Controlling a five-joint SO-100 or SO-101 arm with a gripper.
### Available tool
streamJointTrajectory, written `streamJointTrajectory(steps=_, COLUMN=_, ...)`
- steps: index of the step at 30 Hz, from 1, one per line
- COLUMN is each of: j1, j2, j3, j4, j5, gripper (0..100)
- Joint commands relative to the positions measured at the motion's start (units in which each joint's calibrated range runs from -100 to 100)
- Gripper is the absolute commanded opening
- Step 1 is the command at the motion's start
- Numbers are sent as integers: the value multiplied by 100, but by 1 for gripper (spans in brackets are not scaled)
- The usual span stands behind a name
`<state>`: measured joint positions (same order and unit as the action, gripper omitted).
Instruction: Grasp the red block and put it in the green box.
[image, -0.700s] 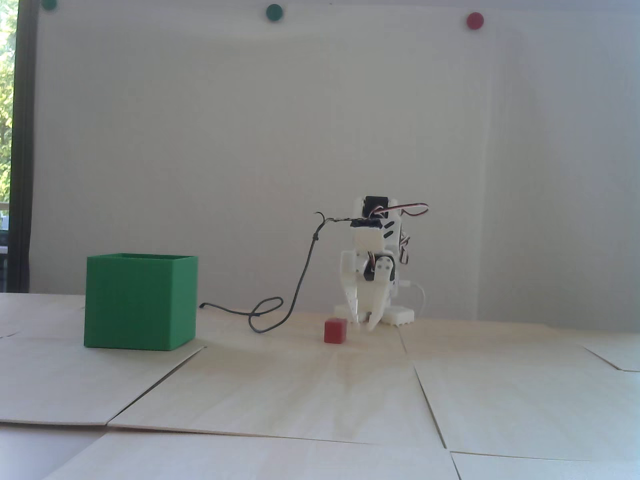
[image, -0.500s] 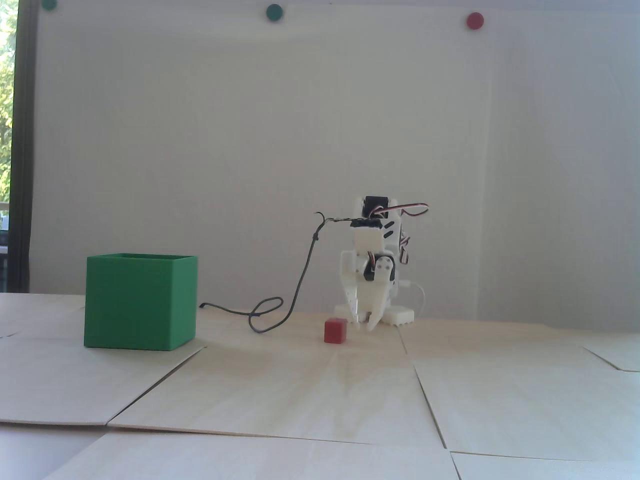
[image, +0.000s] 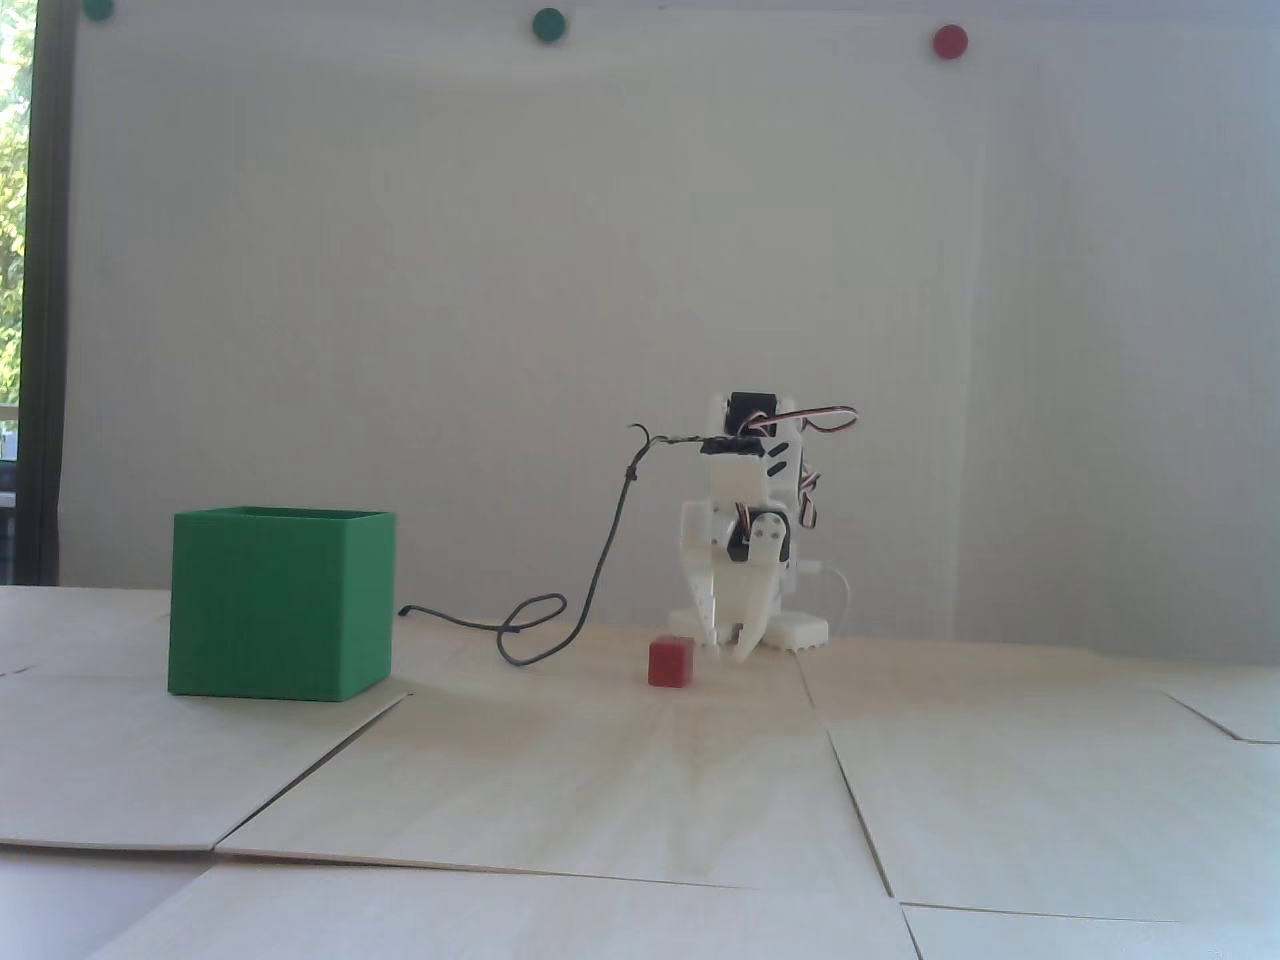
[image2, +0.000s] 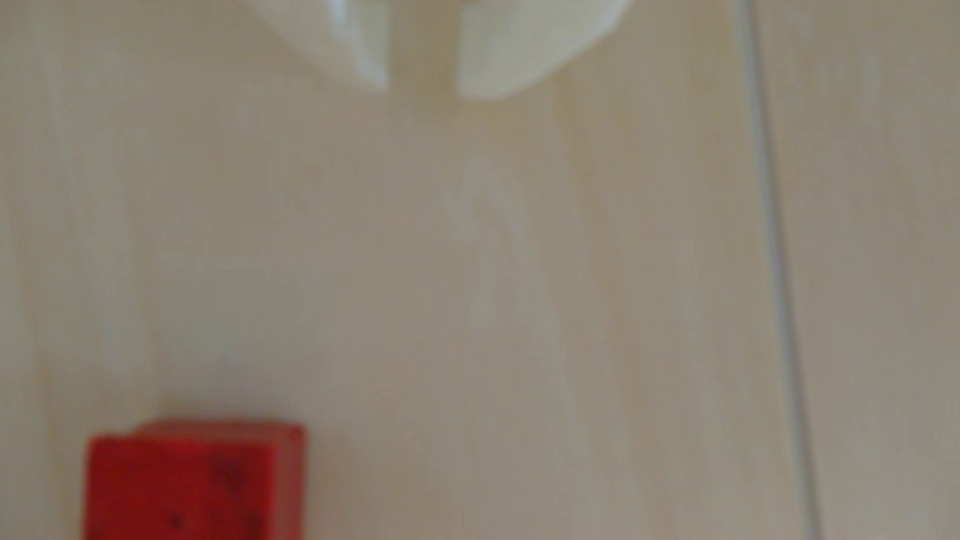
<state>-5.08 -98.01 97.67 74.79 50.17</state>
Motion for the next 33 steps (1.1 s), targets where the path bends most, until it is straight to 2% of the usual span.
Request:
streamJointTrajectory(steps=1, j1=70, j2=-89, j3=91, j4=211, j5=-35, gripper=3)
streamJointTrajectory(steps=33, j1=-27, j2=-73, j3=91, j4=227, j5=-35, gripper=3)
